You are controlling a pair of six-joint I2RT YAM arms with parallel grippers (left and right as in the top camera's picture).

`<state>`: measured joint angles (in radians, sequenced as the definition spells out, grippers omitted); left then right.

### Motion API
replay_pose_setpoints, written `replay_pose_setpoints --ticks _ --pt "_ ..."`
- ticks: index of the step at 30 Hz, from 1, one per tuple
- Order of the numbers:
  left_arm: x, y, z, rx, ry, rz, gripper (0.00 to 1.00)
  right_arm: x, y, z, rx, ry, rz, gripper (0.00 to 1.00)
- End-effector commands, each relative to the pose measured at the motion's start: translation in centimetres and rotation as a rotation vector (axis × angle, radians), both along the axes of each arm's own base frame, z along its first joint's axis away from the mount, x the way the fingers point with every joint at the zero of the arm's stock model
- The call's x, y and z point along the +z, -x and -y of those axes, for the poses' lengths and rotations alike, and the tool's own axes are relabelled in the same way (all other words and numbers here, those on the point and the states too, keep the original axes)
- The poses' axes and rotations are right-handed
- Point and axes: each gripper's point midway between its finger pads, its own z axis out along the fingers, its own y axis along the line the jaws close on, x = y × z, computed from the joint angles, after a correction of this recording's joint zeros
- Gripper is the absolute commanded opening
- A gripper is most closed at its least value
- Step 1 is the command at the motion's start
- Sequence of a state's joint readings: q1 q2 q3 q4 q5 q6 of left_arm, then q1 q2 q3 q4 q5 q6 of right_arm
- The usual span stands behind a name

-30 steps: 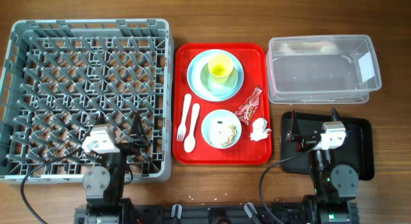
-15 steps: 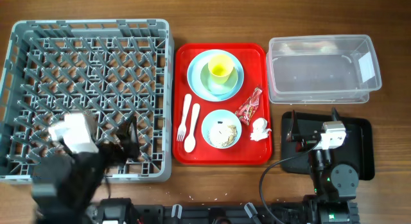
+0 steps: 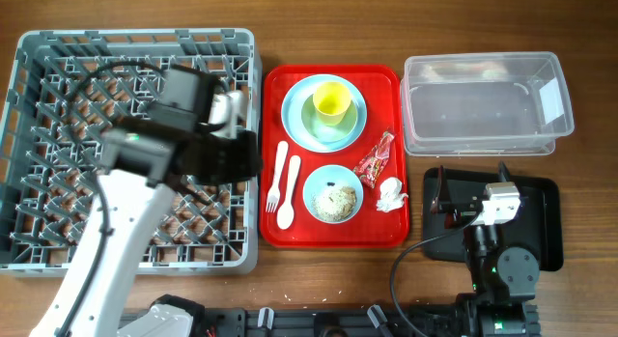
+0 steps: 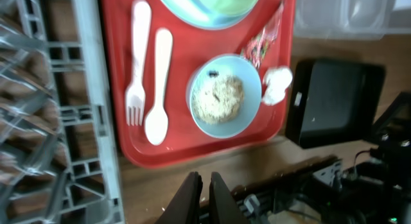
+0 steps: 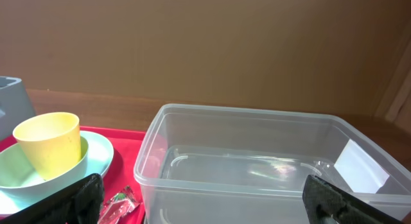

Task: Sort waste into correct bins and load items into the dishwasher rack
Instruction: 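Reach the left gripper to the white spoon on the red tray and grasp it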

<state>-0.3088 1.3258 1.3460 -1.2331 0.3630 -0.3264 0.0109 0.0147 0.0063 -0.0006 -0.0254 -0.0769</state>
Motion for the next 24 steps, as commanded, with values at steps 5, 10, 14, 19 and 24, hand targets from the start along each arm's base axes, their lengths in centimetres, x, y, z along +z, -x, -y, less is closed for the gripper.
replay_pose_setpoints --ticks 5,10,14,19,24 --pt "-5.6 -1.1 3.0 0.028 -0.239 0.017 0.05 0.1 0.0 -0.3 0.016 0.001 0.007 1.00" --pt "-9.1 -1.7 4.1 -0.001 -0.307 -0.049 0.05 0.1 0.0 -0.3 0.016 0.002 0.007 1.00" --pt "-11.8 -2.0 4.0 -0.007 -0.364 -0.109 0.05 0.1 0.0 -0.3 0.016 0.001 0.007 1.00" --pt "-15.5 -1.7 4.0 -0.013 -0.433 -0.197 0.11 0.1 0.0 -0.3 0.016 0.001 0.007 1.00" --pt "-18.0 -1.3 4.7 -0.049 -0.470 -0.238 0.18 0.1 0.0 -0.3 0.016 0.001 0.007 1.00"
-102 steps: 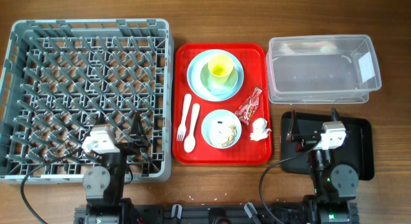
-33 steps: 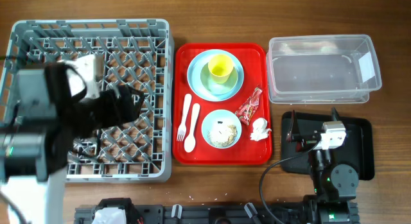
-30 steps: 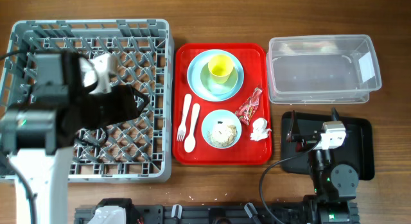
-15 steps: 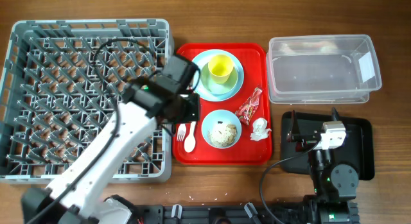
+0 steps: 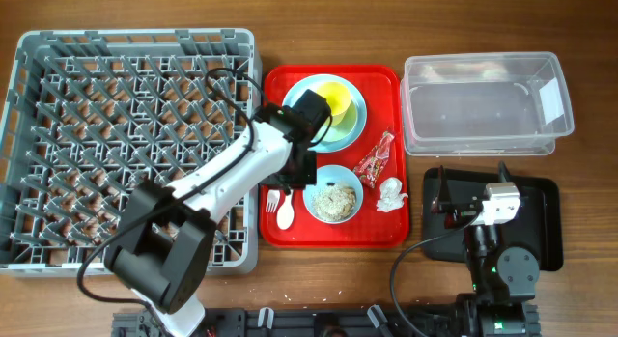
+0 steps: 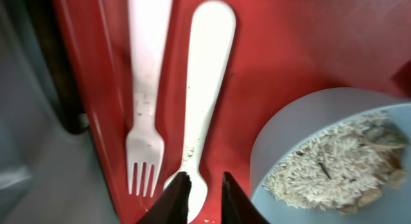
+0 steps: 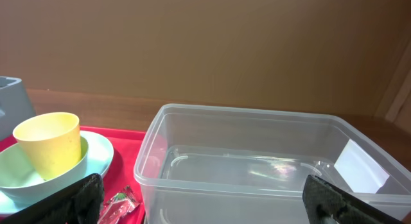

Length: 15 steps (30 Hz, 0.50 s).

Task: Sort waste into correct bins and load items into the dishwasher rack
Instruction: 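Reach the left gripper to the white spoon on the red tray and grasp it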

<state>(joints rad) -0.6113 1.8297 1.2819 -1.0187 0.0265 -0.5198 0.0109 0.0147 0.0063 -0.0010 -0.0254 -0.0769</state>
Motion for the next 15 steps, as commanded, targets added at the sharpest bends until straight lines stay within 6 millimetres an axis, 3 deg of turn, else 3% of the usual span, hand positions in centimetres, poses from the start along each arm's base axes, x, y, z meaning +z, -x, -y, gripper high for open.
replay_pose_setpoints --ticks 1,4,10,15 --pt "-1.4 0.3 -0.4 0.000 -0.046 -0.021 0.18 0.1 0.0 -0.3 0.016 0.002 0.008 1.00" --pt "-1.4 0.1 -0.5 -0.003 -0.058 -0.008 0.17 0.1 0.0 -0.3 0.016 0.001 0.008 1.00" --pt "-4.2 1.6 -0.6 -0.078 -0.055 -0.013 0.21 0.1 0.0 -0.3 0.016 0.001 0.008 1.00" --pt "-4.3 1.8 0.0 -0.138 -0.016 -0.023 0.20 0.1 0.0 -0.3 0.016 0.001 0.008 1.00"
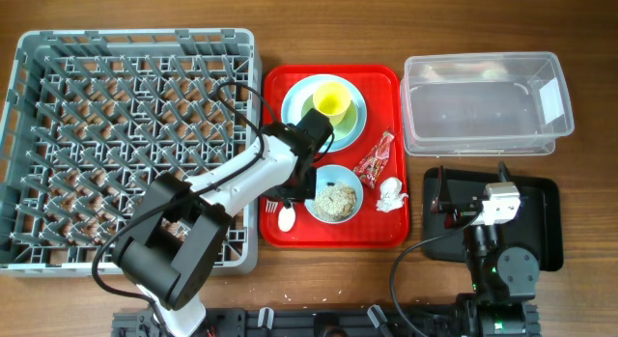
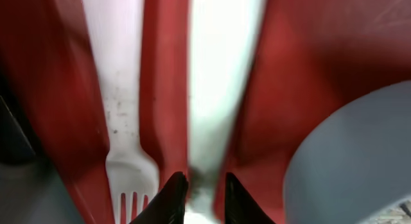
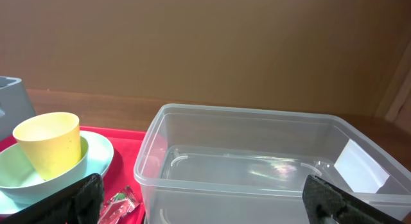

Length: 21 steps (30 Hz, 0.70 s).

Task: Sort waste into correct bins and load items into the dishwasher rack
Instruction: 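Reach the left gripper to the white spoon on the red tray and grasp it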

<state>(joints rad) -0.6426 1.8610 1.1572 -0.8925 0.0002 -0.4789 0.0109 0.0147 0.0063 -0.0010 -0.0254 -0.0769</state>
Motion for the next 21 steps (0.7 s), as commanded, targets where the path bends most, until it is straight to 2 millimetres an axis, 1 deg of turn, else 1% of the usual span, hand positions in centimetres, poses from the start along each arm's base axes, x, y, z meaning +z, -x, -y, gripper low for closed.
replay_pose_setpoints --ticks 1,5,10,14,17,18,20,21 --pt "-0.4 0.3 0.4 -0.084 0.027 -0.015 0.21 0.1 0.0 -0.3 0.016 0.001 0.008 1.00" --pt "-0.4 0.1 0.5 -0.105 0.027 -0.007 0.25 0.1 0.0 -0.3 0.016 0.001 0.008 1.00" --pt "-0.6 -0.1 0.2 -0.100 0.010 0.007 0.26 0.1 0.0 -0.3 0.016 0.001 0.008 1.00" --pt "-1.8 0.1 0.1 -0.052 0.025 0.022 0.24 0.1 0.0 -0.3 0.016 0.001 0.008 1.00" --pt "-2.3 0.2 0.0 -0.047 0.027 0.028 0.17 0.1 0.0 -0.3 0.016 0.001 0.008 1.00" --pt "-2.3 0.2 -0.1 -0.047 0.024 0.029 0.11 0.1 0.0 -0.3 0.016 0.002 0.008 1.00" --pt "-2.0 -0.2 0.2 -0.047 0.031 0.039 0.04 0.1 0.0 -0.3 0.016 0.001 0.008 1.00" --pt "-1.5 -0.5 0.4 -0.054 0.038 0.048 0.04 0.1 0.0 -0.3 0.016 0.002 0.008 1.00"
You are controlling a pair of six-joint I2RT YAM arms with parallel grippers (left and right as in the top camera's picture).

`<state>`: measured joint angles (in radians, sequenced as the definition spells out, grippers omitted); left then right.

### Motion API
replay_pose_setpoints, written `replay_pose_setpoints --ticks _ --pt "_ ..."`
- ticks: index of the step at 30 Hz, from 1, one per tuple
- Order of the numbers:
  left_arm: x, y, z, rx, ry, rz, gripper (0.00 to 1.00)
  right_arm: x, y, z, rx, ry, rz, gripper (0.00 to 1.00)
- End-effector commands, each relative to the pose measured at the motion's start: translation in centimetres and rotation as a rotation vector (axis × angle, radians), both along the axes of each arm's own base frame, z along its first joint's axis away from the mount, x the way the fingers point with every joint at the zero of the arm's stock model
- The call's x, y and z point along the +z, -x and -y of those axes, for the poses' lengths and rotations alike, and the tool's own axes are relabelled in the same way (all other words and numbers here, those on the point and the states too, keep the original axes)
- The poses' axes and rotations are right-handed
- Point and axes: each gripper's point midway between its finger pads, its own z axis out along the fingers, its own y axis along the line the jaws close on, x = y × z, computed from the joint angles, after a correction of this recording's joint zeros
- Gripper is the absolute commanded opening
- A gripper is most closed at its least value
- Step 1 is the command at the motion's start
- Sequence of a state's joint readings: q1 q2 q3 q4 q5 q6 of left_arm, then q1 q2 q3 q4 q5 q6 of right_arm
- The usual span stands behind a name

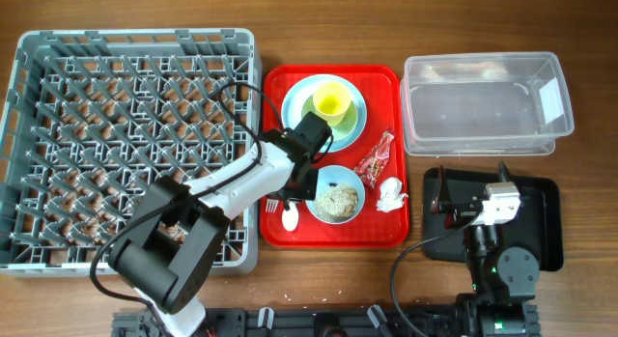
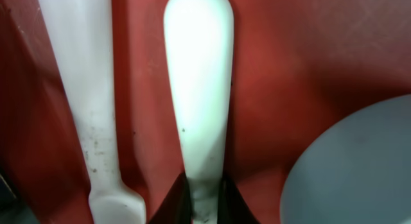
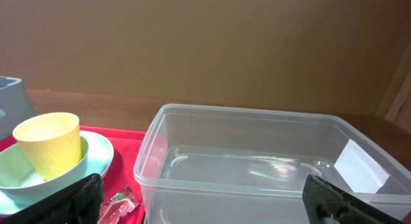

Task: Sort waste into correct bins and load items into the dishwasher rack
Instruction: 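Reach the left gripper to the white spoon on the red tray and grasp it, then lift the spoon and place it upright in the dish rack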

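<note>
A white spoon (image 2: 198,89) lies on the red tray (image 1: 386,78), and my left gripper (image 2: 203,199) is down on the tray, shut on the spoon's neck. Overhead, that gripper (image 1: 295,185) sits between the grey dishwasher rack (image 1: 58,134) and the blue bowl of rice (image 1: 335,198). The white fork (image 2: 82,102) lies just left of the spoon. A yellow cup (image 1: 331,99) stands in a green bowl on a blue plate. A red wrapper (image 1: 375,161) and a crumpled tissue (image 1: 390,193) lie at the tray's right side. My right gripper (image 3: 205,208) rests open over the black bin (image 1: 543,226).
A clear plastic tub (image 1: 483,105) stands at the back right, behind the black bin. The rack fills the left half of the table, and its right wall runs close along the tray's left edge. Bare wood shows along the front edge.
My left gripper's fingers stood a little apart around the spoon's neck; now they are pressed against it. The view sits slightly closer to the tray. The right arm has not moved.
My left gripper was shut above the rack's right side. Then it hung over the fork and spoon on the tray with its fingers slightly apart. It then stood low, straddling the spoon, and now grips it. The right arm stayed still throughout.
</note>
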<state>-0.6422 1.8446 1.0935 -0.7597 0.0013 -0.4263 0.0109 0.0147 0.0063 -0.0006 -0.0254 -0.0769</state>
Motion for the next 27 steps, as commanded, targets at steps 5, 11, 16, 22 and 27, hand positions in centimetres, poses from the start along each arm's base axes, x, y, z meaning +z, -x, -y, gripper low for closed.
replay_pose_setpoints --ticks 5,11,16,22,27 --pt "6.3 -3.3 0.2 0.009 -0.039 0.122 0.04 0.1 0.0 -0.3 0.016 0.001 0.007 1.00" --pt "15.5 -6.1 -3.0 0.070 -0.141 0.292 0.04 0.1 0.0 -0.3 0.016 0.001 0.007 1.00" --pt "15.8 -6.8 -8.5 0.208 -0.179 0.239 0.06 0.1 0.0 -0.3 0.016 0.002 0.007 1.00" --pt "15.0 -7.0 -10.8 0.247 -0.144 0.173 0.05 0.1 0.0 -0.3 0.016 0.002 0.007 1.00" --pt "13.1 -7.0 -11.5 0.225 -0.168 0.164 0.05 0.1 0.0 -0.3 0.016 0.002 0.007 1.00"
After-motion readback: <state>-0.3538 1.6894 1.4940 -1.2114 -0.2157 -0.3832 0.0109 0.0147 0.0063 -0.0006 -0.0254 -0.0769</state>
